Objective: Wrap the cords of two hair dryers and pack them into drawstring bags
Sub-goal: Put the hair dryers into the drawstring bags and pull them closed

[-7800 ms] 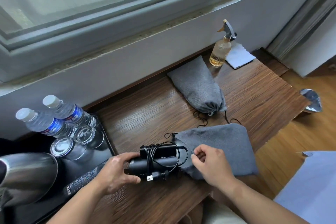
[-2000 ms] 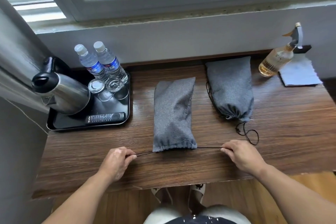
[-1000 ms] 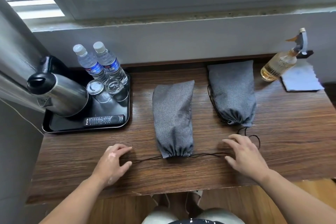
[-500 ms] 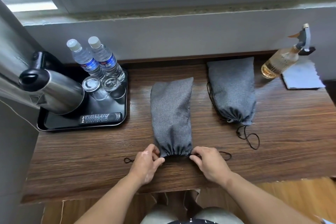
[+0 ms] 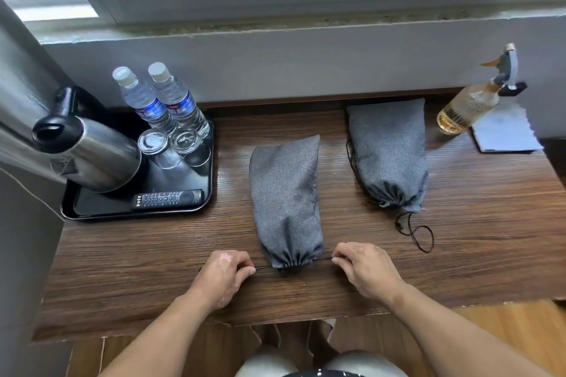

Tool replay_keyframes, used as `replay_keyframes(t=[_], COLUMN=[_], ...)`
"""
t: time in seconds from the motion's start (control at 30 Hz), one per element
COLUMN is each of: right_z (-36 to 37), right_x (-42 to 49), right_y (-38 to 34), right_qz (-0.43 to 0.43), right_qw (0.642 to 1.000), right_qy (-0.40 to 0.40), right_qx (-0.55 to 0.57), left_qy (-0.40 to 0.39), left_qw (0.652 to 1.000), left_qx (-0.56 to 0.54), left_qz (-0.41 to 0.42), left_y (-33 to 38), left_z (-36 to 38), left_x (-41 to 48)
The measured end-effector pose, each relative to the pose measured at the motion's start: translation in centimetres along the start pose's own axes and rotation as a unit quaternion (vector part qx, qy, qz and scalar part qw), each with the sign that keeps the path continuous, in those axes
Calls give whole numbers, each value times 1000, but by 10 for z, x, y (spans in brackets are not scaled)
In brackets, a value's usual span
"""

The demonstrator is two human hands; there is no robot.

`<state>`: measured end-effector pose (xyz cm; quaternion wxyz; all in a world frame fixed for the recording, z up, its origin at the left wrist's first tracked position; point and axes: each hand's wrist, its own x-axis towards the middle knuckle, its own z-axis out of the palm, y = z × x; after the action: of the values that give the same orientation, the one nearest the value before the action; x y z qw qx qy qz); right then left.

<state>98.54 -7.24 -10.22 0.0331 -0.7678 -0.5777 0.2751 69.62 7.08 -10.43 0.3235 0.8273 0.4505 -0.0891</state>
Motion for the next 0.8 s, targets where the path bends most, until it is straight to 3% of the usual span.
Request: replay_keyframes(t=[0.57,0.8], right_z=[-7,-9], right_x=[-3,-6], right_y=[3,-11], right_qz=[30,-3], right_qw=[999,1000], right_qy=[-28,-24], right_qx=[-11,18], left_qy=[15,15], left_qw=[999,997], left_qx=[-27,-68], left_qz=[-17,-28], left_y=[-12,8], left_z=[4,17], left_x=[-9,-18])
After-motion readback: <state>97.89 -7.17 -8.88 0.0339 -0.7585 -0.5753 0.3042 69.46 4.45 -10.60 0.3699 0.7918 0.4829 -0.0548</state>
